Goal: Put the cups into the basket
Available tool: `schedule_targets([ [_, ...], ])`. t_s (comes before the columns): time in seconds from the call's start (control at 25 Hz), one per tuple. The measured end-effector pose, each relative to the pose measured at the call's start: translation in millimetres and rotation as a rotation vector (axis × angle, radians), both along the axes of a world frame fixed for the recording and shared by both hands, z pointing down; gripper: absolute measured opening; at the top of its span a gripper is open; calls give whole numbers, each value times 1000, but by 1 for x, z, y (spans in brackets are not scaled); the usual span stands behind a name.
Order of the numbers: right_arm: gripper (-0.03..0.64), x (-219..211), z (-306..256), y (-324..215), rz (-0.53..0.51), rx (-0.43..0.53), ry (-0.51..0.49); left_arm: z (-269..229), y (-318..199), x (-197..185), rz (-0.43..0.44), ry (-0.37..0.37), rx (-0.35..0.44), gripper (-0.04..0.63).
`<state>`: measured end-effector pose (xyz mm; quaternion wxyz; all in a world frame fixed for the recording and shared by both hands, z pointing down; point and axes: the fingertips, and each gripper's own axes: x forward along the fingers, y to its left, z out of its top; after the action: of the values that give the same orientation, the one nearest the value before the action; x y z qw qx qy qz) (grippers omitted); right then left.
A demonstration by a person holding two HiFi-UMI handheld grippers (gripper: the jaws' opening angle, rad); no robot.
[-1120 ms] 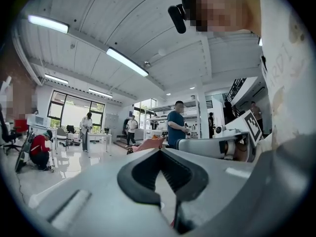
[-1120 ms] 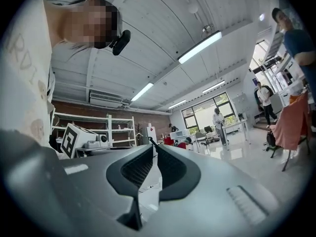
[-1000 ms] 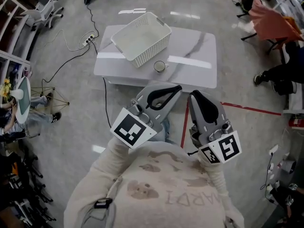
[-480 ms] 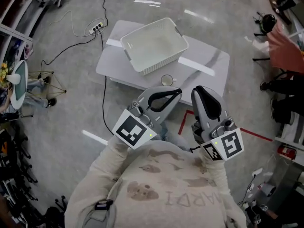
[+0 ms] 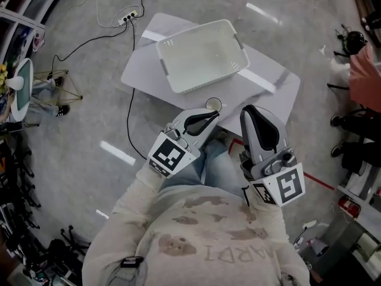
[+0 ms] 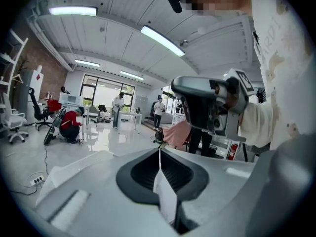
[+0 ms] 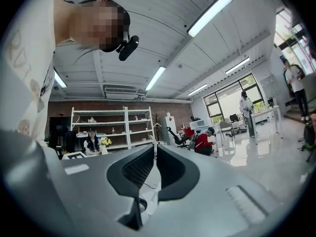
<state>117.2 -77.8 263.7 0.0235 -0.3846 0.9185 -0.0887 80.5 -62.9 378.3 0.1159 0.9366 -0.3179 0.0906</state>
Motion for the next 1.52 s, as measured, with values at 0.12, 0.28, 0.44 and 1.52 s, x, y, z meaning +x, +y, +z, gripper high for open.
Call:
schedule_targets([
  [0.12,26,2,12,-14,-4,-8,4,40,-13,1,-16,-33,-65,12],
  [0.28,25,9,34,-27,10,-31,3,96,-24,2,-17,-89,-145,14],
  [0.44,25,13,60,-41,20,-50,9,147,-31,5,6,-178,-191,18],
  [1.52,25,-6,181,-57,-9,-105,-36,352,-53,-1,118,-562,-431,64],
])
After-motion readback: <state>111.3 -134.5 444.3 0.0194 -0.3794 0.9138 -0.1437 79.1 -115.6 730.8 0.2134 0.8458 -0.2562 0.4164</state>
